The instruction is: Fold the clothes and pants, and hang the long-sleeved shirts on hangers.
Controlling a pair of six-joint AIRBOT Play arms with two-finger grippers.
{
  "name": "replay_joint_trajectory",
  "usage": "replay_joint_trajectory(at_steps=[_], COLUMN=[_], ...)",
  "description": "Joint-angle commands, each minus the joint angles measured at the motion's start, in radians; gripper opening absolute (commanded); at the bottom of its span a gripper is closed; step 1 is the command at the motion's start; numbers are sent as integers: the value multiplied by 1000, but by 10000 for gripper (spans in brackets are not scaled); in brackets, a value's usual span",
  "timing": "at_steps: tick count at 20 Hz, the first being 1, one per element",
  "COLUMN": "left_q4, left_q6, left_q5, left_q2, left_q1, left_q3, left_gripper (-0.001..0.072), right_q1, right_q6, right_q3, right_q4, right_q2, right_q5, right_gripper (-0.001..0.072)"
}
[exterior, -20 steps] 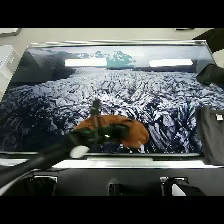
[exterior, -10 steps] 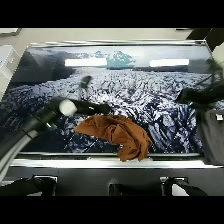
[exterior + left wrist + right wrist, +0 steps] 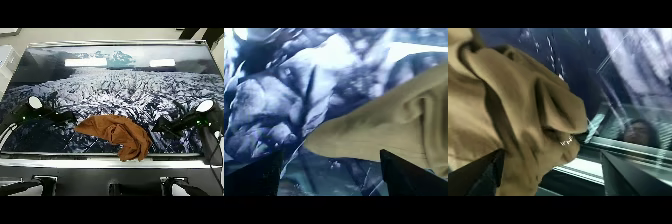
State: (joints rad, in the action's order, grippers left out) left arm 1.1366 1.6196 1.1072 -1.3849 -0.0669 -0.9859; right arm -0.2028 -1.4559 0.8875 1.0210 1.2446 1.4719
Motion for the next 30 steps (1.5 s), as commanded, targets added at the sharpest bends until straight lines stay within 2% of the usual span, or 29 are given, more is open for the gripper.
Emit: replay_joint_trajectory(at_steps=[1, 8, 9, 10, 11, 12, 14, 19, 20, 21, 22, 25, 30], left_q4=[-121, -169, -169, -169, -169, -169, -169, -169, -169, -169, -169, -168, -168], left_q6=[-80, -121, -121, -121, -120, -120, -121, -121, -121, -121, -121, -129, -128], left_q5=[-47, -46, -51, -58, -66, -70, -69, -35, -31, -26, -24, -32, -230], left_q2=[-37, -88, -88, -88, -88, -88, -87, -84, -84, -84, -82, -42, 184], left_q1=[22, -56, -68, -77, -84, -86, -86, -86, -86, -86, -84, -61, -19], left_q3=[55, 55, 55, 55, 55, 55, 55, 52, 52, 51, 46, -50, -429], left_gripper=[711, 708, 662, 487, 366, 210, 24, 23, 23, 22, 22, 21, 20], right_q1=[1, 1, 1, 3, 14, 35, 103, 217, 220, 219, 216, 216, 216], right_q6=[26, 40, 40, 40, 40, 43, 46, 12, -6, -2, 6, 58, 16], right_q3=[-82, -84, -84, -84, -84, -84, -84, -84, -84, -83, -69, 74, 651], right_q4=[-76, -101, -105, -112, -117, -114, -116, -121, -130, -145, -150, -75, 219], right_q2=[1, 3, 3, 3, 5, 7, 25, 100, 109, 110, 110, 74, -35], right_q5=[-67, -80, -81, -85, -93, -110, -174, -354, -367, -359, -330, -265, -255], right_gripper=[707, 707, 707, 707, 707, 707, 707, 663, 508, 190, 34, 34, 35])
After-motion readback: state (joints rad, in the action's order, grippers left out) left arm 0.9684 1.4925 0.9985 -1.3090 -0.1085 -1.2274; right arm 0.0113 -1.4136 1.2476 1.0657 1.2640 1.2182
